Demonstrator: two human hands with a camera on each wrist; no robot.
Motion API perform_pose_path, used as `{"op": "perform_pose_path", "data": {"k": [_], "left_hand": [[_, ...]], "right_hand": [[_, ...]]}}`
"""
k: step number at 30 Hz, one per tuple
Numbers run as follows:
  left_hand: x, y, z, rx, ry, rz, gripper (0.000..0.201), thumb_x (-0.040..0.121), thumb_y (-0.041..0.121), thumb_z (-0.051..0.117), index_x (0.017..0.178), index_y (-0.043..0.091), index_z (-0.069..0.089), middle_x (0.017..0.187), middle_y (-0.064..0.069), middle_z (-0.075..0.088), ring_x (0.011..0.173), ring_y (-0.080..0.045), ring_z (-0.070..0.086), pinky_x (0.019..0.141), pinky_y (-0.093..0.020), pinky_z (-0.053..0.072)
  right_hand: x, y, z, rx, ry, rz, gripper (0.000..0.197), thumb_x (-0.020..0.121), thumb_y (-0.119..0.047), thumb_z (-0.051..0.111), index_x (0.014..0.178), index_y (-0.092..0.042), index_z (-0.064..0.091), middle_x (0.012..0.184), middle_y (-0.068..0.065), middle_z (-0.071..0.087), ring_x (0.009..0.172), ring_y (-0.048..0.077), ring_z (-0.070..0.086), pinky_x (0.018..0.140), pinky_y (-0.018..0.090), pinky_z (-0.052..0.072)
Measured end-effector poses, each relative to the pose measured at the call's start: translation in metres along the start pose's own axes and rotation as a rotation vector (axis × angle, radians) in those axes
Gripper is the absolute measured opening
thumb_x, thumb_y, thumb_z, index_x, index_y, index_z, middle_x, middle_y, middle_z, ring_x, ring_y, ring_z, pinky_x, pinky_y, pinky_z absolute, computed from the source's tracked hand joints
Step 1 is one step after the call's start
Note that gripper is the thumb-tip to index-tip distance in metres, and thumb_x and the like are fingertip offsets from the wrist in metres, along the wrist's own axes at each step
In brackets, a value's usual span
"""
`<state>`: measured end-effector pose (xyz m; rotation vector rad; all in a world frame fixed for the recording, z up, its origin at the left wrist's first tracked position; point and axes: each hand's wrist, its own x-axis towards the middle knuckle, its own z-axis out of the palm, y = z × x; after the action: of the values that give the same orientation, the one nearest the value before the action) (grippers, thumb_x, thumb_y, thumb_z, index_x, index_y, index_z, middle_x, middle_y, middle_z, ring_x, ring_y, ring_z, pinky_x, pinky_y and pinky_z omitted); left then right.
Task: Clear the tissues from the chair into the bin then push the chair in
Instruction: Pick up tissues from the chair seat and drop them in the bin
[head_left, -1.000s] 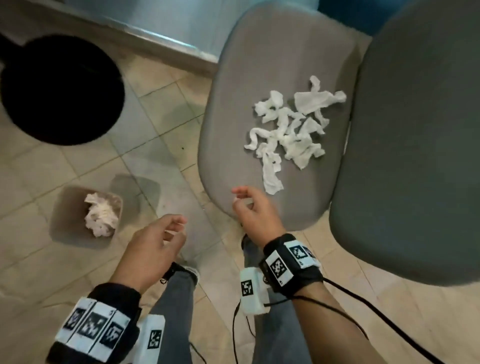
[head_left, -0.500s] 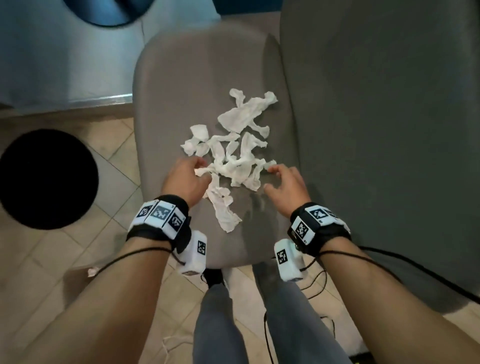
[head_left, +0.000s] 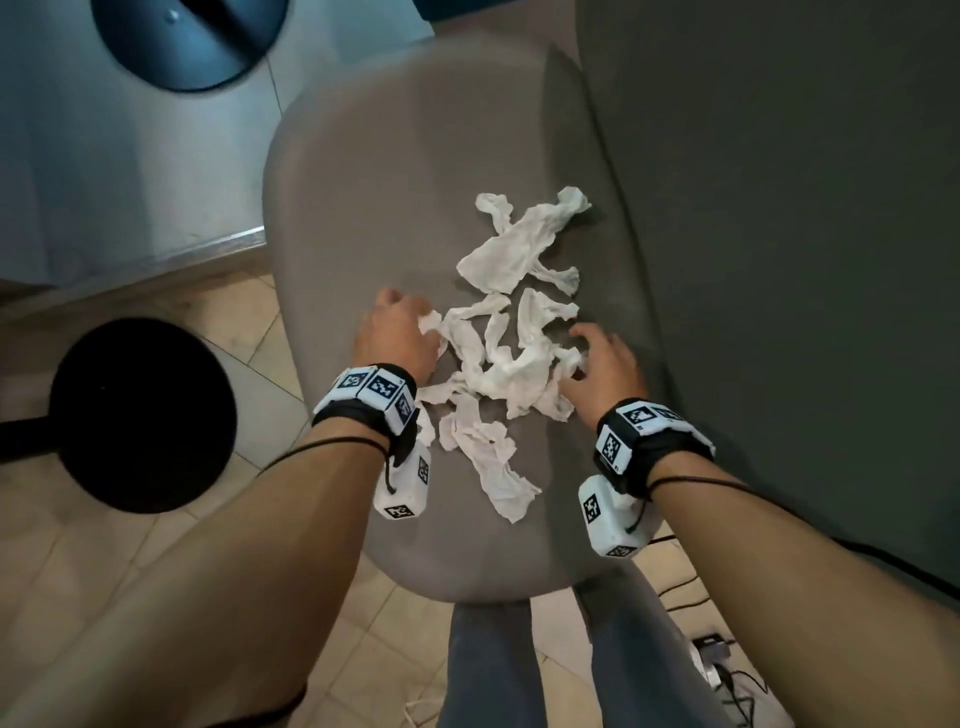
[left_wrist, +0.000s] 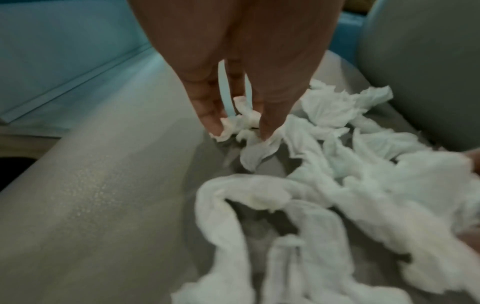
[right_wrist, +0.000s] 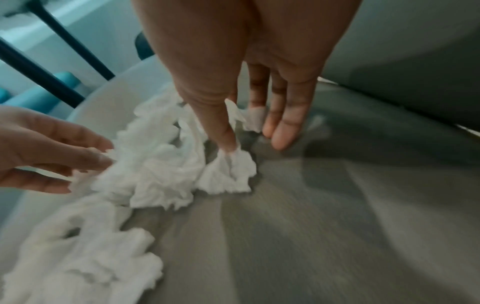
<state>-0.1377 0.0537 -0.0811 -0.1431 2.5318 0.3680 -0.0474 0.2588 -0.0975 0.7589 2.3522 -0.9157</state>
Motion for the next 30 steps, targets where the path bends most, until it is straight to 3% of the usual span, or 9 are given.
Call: {"op": "perform_pose_path", "data": {"k": [4,7,9,13,16,20,23,26,30], "left_hand": [[0.008,-0.011,-0.006,-0.065,-0.005,-0.004,0.005,0.086,0.015,0.06,0.088,0.018,0.061,0.1,-0.006,0.057,0.089,-0.029,0.057,0.072,-0.033,0.039],[0.004,-0.013,-0.017,-0.191,0.12,-0.038,0.014,0.086,0.004,0.048,0.084,0.014,0.057,0.096,-0.005,0.05,0.084,-0.027,0.051,0.073,-0.031,0.035],[-0.003,-0.009,-0.025,-0.24,0.168,-0.019,0.024,0.084,-0.003,0.043,0.085,0.014,0.059,0.097,-0.003,0.05,0.086,-0.021,0.048,0.075,-0.028,0.033],[-0.014,0.005,-0.026,-0.343,0.176,0.019,0.023,0.088,0.002,0.042,0.084,0.015,0.06,0.091,-0.001,0.06,0.086,-0.022,0.055,0.074,-0.03,0.039],[-0.015,0.014,-0.01,-0.277,0.049,0.071,0.016,0.091,0.025,0.051,0.103,0.017,0.058,0.1,-0.001,0.061,0.094,-0.023,0.057,0.079,-0.036,0.046],[-0.015,0.012,0.019,-0.109,-0.161,0.105,0.05,0.085,0.047,0.065,0.125,0.024,0.047,0.124,-0.001,0.053,0.111,-0.022,0.052,0.093,-0.04,0.047],[-0.014,0.003,0.032,-0.044,-0.163,0.079,0.033,0.089,0.036,0.064,0.116,0.02,0.054,0.121,-0.004,0.053,0.11,-0.025,0.053,0.086,-0.036,0.044],[-0.015,-0.005,0.03,-0.074,-0.116,0.089,0.009,0.089,0.019,0.057,0.097,0.016,0.056,0.107,-0.004,0.053,0.093,-0.026,0.055,0.074,-0.033,0.038],[-0.012,-0.013,0.013,-0.237,-0.024,0.049,0.013,0.085,0.002,0.049,0.085,0.015,0.054,0.097,-0.004,0.056,0.084,-0.023,0.051,0.075,-0.034,0.042]], "right_hand": [[-0.001,0.018,0.001,0.036,0.051,-0.007,0.026,0.079,-0.004,0.06,0.1,-0.014,0.071,0.098,0.013,0.068,0.089,0.031,0.063,0.078,0.031,0.05],[-0.003,0.022,-0.009,0.08,0.123,0.058,0.015,0.078,-0.005,0.059,0.086,-0.006,0.072,0.091,0.019,0.066,0.084,0.036,0.06,0.068,0.025,0.038],[-0.005,0.02,-0.018,0.166,0.174,0.1,0.017,0.077,0.002,0.053,0.08,-0.003,0.07,0.085,0.018,0.063,0.081,0.037,0.059,0.067,0.026,0.04],[-0.001,-0.004,-0.027,0.294,0.142,0.112,0.025,0.075,0.002,0.045,0.069,-0.019,0.058,0.089,0.012,0.059,0.077,0.028,0.054,0.063,0.025,0.035],[0.005,-0.03,-0.024,0.264,-0.005,0.064,0.023,0.078,-0.009,0.053,0.091,-0.028,0.058,0.11,-0.002,0.05,0.09,0.018,0.05,0.077,0.026,0.038],[0.018,-0.046,-0.009,-0.077,-0.228,-0.056,0.065,0.071,-0.042,0.072,0.128,-0.043,0.041,0.124,-0.004,0.036,0.098,0.019,0.051,0.088,0.035,0.046],[0.024,-0.038,0.005,-0.146,-0.214,-0.024,0.048,0.077,-0.032,0.07,0.12,-0.033,0.05,0.128,0.002,0.043,0.103,0.028,0.056,0.09,0.041,0.049],[0.024,-0.026,0.01,-0.138,-0.133,-0.04,0.03,0.082,-0.012,0.058,0.111,-0.017,0.061,0.12,0.012,0.056,0.105,0.037,0.058,0.086,0.039,0.049],[0.016,-0.017,0.004,0.062,-0.035,-0.011,0.019,0.077,-0.002,0.056,0.095,-0.004,0.063,0.099,0.02,0.065,0.094,0.039,0.059,0.081,0.036,0.047]]}}
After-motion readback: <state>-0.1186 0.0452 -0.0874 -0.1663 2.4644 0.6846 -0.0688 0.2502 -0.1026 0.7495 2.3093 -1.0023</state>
